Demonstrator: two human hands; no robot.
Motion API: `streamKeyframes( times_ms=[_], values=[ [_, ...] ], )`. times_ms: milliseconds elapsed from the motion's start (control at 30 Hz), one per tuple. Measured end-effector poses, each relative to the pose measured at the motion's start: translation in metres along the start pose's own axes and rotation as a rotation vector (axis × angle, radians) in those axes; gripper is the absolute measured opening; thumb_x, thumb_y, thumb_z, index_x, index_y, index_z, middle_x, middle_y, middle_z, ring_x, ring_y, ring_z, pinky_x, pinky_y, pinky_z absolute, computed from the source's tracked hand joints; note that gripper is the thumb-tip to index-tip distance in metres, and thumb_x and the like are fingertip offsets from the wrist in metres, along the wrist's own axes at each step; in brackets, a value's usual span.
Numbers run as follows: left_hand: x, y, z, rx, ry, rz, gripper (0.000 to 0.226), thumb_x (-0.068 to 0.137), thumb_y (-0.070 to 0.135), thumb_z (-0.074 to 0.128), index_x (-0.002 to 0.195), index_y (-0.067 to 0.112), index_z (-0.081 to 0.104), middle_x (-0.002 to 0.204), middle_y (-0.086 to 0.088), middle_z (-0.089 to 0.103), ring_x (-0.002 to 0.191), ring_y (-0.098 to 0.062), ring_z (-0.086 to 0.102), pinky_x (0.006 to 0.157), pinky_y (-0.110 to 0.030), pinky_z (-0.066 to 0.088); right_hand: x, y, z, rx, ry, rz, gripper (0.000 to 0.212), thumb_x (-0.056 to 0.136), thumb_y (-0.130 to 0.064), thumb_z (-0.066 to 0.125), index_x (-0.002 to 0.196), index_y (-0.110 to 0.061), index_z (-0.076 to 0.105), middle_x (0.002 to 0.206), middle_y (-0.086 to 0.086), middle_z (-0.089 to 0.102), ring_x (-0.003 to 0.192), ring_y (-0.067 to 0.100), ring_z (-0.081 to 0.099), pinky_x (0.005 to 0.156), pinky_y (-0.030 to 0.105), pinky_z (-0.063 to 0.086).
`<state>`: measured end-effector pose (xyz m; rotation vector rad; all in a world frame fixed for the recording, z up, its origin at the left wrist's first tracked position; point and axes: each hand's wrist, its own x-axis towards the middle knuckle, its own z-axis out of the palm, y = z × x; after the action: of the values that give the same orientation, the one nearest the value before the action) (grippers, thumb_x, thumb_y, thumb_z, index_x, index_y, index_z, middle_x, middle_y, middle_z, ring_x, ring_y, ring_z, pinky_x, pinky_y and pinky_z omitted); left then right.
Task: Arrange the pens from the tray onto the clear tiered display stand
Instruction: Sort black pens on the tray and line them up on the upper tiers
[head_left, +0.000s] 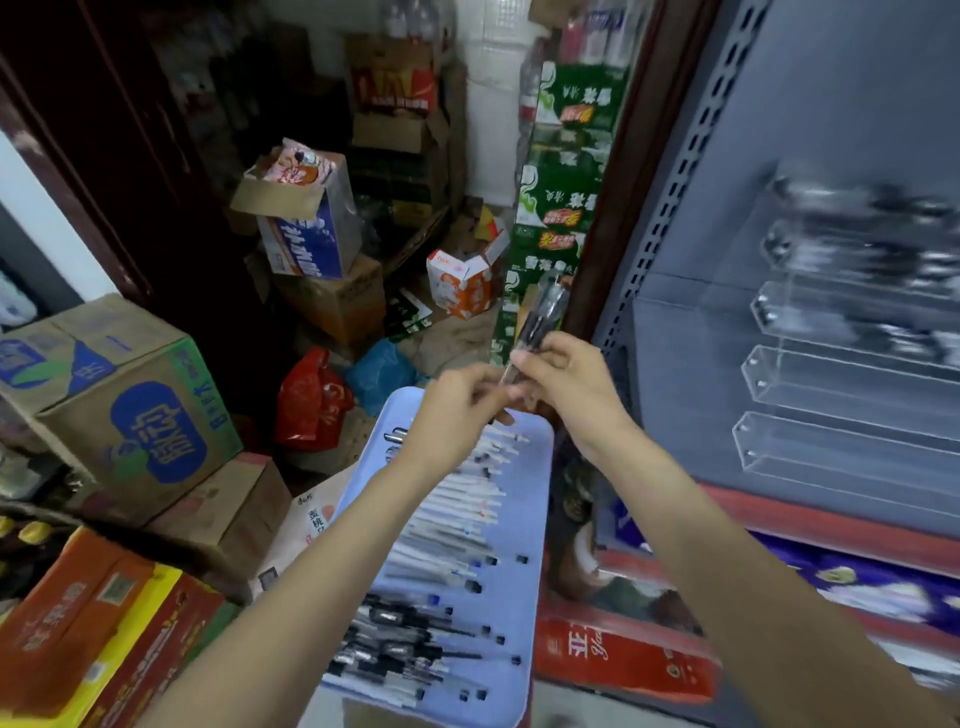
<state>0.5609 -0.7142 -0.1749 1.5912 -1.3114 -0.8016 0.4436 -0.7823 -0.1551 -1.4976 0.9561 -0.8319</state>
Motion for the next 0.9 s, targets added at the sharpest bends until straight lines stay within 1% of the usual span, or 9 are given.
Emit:
streamKeyframes(
  times_ms=[100, 200, 333, 467, 600, 667, 767, 833, 900],
  values=[
    [0.005, 0.040, 0.012, 0.121, 0.032, 0.131, 0.020, 0.090, 0.022, 0.060, 0.082, 0.006, 0.068, 0.070, -0.012, 0.068, 0.064, -0.015, 0.062, 0.067, -0.034, 0.048, -0.014, -0.025, -0.040, -0.027, 0.098, -0.054, 0.024, 0.089, -0.013, 0.062, 0.095, 0.009, 0.056, 0.082, 0.015, 0.060, 0.078, 0.022, 0.059, 0.070, 0.031, 0.051],
    [0.010, 0.072, 0.031, 0.184, -0.006, 0.256, 0.029, 0.090, 0.022, 0.059, 0.062, 0.028, 0.057, 0.057, 0.003, 0.058, 0.059, -0.013, 0.056, 0.062, -0.026, 0.043, -0.032, -0.044, -0.098, 0.097, 0.215, -0.127, 0.006, 0.091, -0.015, 0.058, 0.097, -0.014, 0.058, 0.086, 0.005, 0.066, 0.069, 0.008, 0.062, 0.058, 0.017, 0.046],
    [0.023, 0.119, 0.073, 0.212, -0.072, 0.356, 0.016, 0.089, 0.020, 0.061, 0.078, 0.013, 0.069, 0.060, 0.010, 0.063, 0.057, -0.001, 0.058, 0.060, -0.010, 0.041, -0.060, -0.060, -0.185, 0.332, 0.239, -0.215, 0.016, 0.094, -0.004, 0.049, 0.090, -0.017, 0.057, 0.077, 0.000, 0.070, 0.062, 0.006, 0.062, 0.055, 0.015, 0.047],
    [0.038, 0.162, 0.126, 0.227, -0.168, 0.421, 0.016, 0.088, 0.020, 0.061, 0.075, 0.013, 0.067, 0.065, 0.010, 0.066, 0.057, 0.001, 0.058, 0.065, -0.011, 0.046, -0.077, -0.063, -0.257, 0.370, 0.227, -0.216, 0.017, 0.094, 0.002, 0.044, 0.089, -0.010, 0.055, 0.068, -0.004, 0.071, 0.064, 0.007, 0.066, 0.061, 0.015, 0.051],
    [0.053, 0.179, 0.163, 0.182, -0.166, 0.395, 0.010, 0.087, 0.018, 0.063, 0.082, 0.016, 0.072, 0.073, 0.002, 0.070, 0.060, -0.004, 0.062, 0.076, -0.028, 0.054, -0.080, -0.064, -0.300, 0.363, 0.266, -0.213, 0.017, 0.090, 0.006, 0.050, 0.081, -0.007, 0.058, 0.067, -0.004, 0.071, 0.068, 0.009, 0.069, 0.070, 0.016, 0.055],
    [0.057, 0.184, 0.177, 0.189, -0.161, 0.381, 0.014, 0.086, 0.018, 0.064, 0.093, 0.010, 0.074, 0.075, 0.005, 0.070, 0.058, 0.000, 0.062, 0.076, -0.024, 0.055, -0.079, -0.064, -0.315, 0.344, 0.255, -0.211, 0.017, 0.090, 0.005, 0.050, 0.084, -0.009, 0.058, 0.068, -0.002, 0.072, 0.073, 0.010, 0.070, 0.075, 0.018, 0.056],
    [0.059, 0.192, 0.190, 0.183, -0.156, 0.350, 0.015, 0.086, 0.017, 0.064, 0.092, 0.007, 0.074, 0.074, 0.003, 0.070, 0.057, 0.001, 0.062, 0.073, -0.021, 0.053, -0.072, -0.060, -0.334, 0.300, 0.251, -0.237, 0.017, 0.090, 0.007, 0.050, 0.089, -0.009, 0.056, 0.066, 0.000, 0.071, 0.072, 0.012, 0.071, 0.074, 0.019, 0.056],
    [0.062, 0.191, 0.191, 0.163, -0.053, 0.325, 0.013, 0.088, 0.017, 0.062, 0.089, 0.010, 0.073, 0.075, -0.002, 0.070, 0.062, -0.008, 0.065, 0.076, -0.030, 0.054, -0.064, -0.056, -0.346, 0.296, 0.292, -0.264, 0.014, 0.089, 0.004, 0.055, 0.087, -0.009, 0.057, 0.068, 0.001, 0.070, 0.072, 0.014, 0.071, 0.074, 0.020, 0.056],
    [0.065, 0.184, 0.189, 0.260, 0.164, 0.325, 0.018, 0.090, 0.020, 0.060, 0.088, 0.007, 0.072, 0.067, -0.004, 0.063, 0.060, -0.018, 0.057, 0.073, -0.037, 0.050, -0.054, -0.052, -0.358, 0.236, 0.365, -0.280, 0.013, 0.088, 0.001, 0.059, 0.085, -0.011, 0.057, 0.073, 0.005, 0.069, 0.073, 0.014, 0.070, 0.076, 0.020, 0.056]
  ],
)
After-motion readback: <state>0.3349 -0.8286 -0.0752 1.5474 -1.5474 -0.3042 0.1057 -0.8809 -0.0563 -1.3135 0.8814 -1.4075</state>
